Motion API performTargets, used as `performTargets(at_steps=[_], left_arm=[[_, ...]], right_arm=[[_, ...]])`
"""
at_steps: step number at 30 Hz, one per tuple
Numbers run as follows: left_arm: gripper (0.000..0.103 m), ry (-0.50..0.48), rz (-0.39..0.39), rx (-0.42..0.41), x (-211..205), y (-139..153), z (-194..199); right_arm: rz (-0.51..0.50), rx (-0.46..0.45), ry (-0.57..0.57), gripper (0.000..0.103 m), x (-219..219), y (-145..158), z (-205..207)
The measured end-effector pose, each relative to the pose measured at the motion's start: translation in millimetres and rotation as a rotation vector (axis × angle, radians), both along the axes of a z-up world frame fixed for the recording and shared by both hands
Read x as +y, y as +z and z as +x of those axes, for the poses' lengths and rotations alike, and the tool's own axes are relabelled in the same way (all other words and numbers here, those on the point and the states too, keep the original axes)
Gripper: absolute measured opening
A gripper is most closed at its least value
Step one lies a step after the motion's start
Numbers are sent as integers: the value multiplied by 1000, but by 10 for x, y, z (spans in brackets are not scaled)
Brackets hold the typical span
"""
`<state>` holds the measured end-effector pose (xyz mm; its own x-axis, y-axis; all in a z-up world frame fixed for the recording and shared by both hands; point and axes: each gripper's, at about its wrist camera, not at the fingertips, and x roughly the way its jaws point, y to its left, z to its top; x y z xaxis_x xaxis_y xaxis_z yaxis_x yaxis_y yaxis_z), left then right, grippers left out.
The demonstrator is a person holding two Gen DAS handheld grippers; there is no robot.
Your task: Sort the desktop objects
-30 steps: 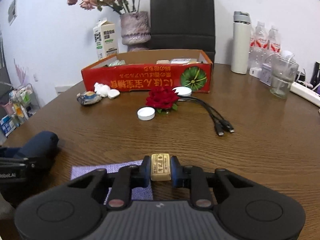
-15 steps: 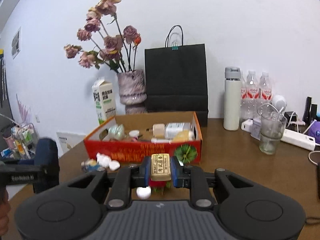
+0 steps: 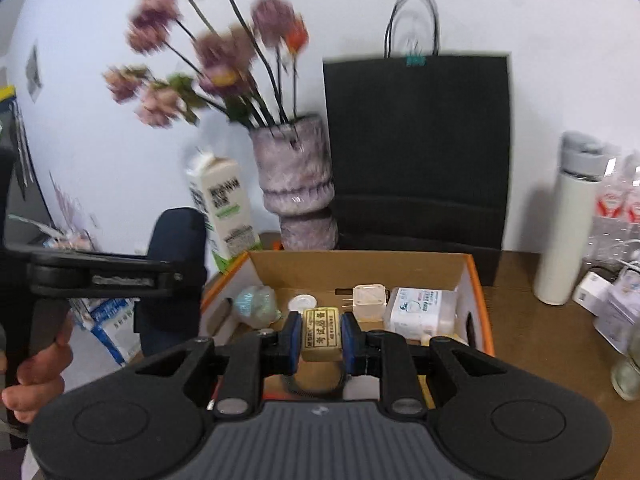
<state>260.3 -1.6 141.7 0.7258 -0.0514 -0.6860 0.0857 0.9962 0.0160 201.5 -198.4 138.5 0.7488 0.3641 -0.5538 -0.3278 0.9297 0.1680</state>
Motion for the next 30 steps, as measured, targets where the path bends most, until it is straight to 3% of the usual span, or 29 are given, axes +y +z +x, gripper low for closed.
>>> performTargets(at_steps=[4, 6, 9, 12, 14, 17, 19, 23, 30], left_arm=[[64, 14, 73, 171, -43, -543, 561], [65, 19, 103, 202, -70, -778, 721], [71, 29, 78, 166, -37, -885, 758], [89, 16, 77, 135, -30, -830, 725], [98, 9, 68, 123, -17, -750, 729], [103, 62, -6, 121, 64, -584, 608], [103, 101, -23, 61, 90, -471, 419], [103, 61, -42, 13, 45, -288, 40], [103, 102, 13, -48, -91, -237, -691]], right_arm=[[-46, 102, -25, 19, 216, -323, 615], [-56, 189, -32, 20, 282, -582, 905], [-36, 299, -59, 20, 293, -922, 1235], [-79, 327, -104, 30, 309, -1096, 1345], [-61, 322, -103, 48, 294, -1098, 1323], [-43, 289, -120, 60, 240, -981, 1201], [-63, 261, -144, 63, 206, -860, 1077], [-110, 164, -157, 76, 101, -590, 682], [-242, 17, -145, 80, 62, -408, -41]])
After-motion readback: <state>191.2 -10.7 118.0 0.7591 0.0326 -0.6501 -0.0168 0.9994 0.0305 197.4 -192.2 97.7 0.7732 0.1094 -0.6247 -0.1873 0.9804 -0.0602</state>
